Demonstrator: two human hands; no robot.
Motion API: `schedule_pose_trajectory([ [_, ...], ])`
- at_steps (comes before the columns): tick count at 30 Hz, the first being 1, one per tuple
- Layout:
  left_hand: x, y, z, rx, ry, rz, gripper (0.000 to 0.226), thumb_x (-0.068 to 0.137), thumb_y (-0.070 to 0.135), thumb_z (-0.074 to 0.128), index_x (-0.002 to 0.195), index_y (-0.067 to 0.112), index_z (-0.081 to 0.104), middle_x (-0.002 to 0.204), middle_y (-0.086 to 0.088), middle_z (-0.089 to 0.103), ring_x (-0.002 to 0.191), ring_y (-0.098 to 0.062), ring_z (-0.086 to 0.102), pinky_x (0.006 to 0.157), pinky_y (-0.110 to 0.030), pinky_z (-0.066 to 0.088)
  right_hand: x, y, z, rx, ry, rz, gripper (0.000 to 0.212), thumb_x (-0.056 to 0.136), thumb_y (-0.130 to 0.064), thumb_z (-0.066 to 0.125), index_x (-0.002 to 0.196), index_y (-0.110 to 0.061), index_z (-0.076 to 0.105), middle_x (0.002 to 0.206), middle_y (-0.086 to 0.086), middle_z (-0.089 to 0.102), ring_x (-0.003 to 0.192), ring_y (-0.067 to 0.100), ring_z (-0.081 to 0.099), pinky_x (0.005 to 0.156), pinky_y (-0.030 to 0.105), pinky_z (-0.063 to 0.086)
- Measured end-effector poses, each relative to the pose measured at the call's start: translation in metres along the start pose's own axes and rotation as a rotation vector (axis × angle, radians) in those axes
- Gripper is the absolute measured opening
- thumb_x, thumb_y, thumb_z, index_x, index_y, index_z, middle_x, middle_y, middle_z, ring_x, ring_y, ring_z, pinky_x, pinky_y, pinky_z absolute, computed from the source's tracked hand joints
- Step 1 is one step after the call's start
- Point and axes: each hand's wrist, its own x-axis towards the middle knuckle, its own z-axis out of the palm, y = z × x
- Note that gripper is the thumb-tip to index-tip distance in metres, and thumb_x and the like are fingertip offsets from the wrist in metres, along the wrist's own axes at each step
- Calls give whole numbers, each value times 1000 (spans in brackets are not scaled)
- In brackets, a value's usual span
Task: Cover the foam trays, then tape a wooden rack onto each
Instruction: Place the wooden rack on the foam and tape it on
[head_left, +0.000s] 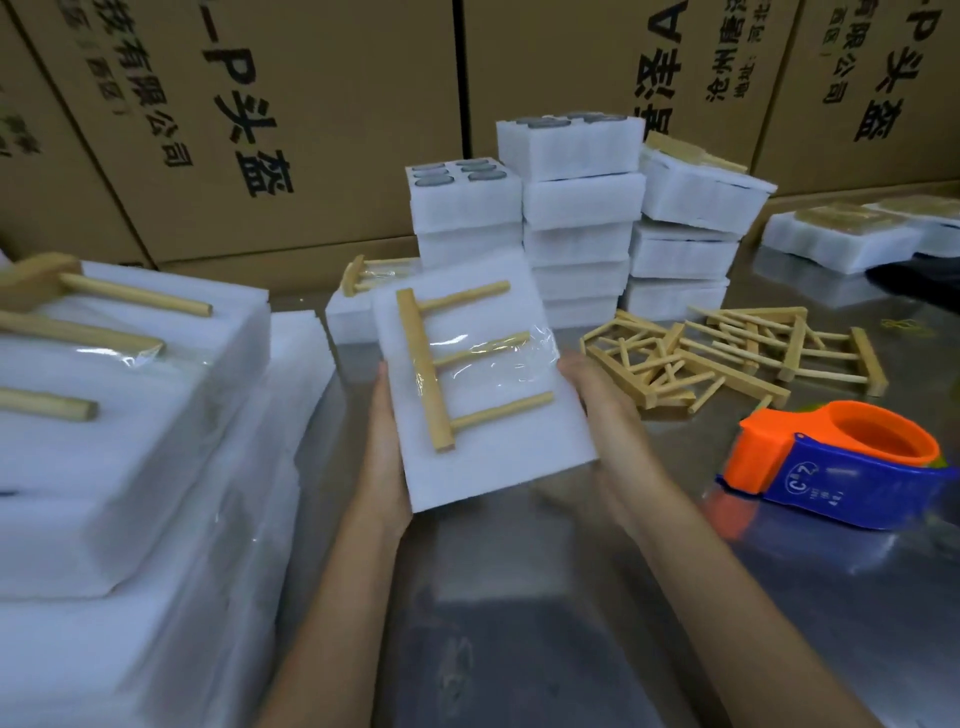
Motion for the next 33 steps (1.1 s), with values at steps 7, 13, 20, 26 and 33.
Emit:
schedule_pose_trajectory([
  [7,-1,3,-24,-58,119,-7,28,98,41,53,111,21,68,113,-4,62,102,-22,62,94,-33,44,25,14,26,84,-212,222,56,83,-59,67,124,-22,66,116,5,72,106,25,70,97,46,52],
  [13,-5,4,-20,-45,18,-92,54,97,61,49,128,22,70,132,-10,66,120,-29,64,86,-42,58,25,36,14,314,-169,240,61,76,-60,72,122,-20,70,121,10,70,110,29,68,97,47,52],
  [20,-2,-4,-21,-168,27,-157,48,105,48,42,129,16,68,135,-11,64,123,-30,62,91,-43,56,25,34,9,466,-313,210,58,96,-63,44,134,-23,61,136,11,61,124,27,59,93,40,55],
  [26,1,-5,-25,-197,64,-84,62,110,36,30,89,12,83,92,-8,78,82,-21,77,63,-34,61,23,32,11,428,-371,285,41,85,-51,68,118,-26,72,128,10,66,117,28,64,88,41,57],
  [33,-3,-6,-6,-150,-42,59,66,94,67,50,140,20,59,149,-9,51,140,-27,46,115,-48,37,21,35,22,691,-255,155,43,98,-46,51,131,-21,64,137,9,60,127,28,57,100,44,50],
])
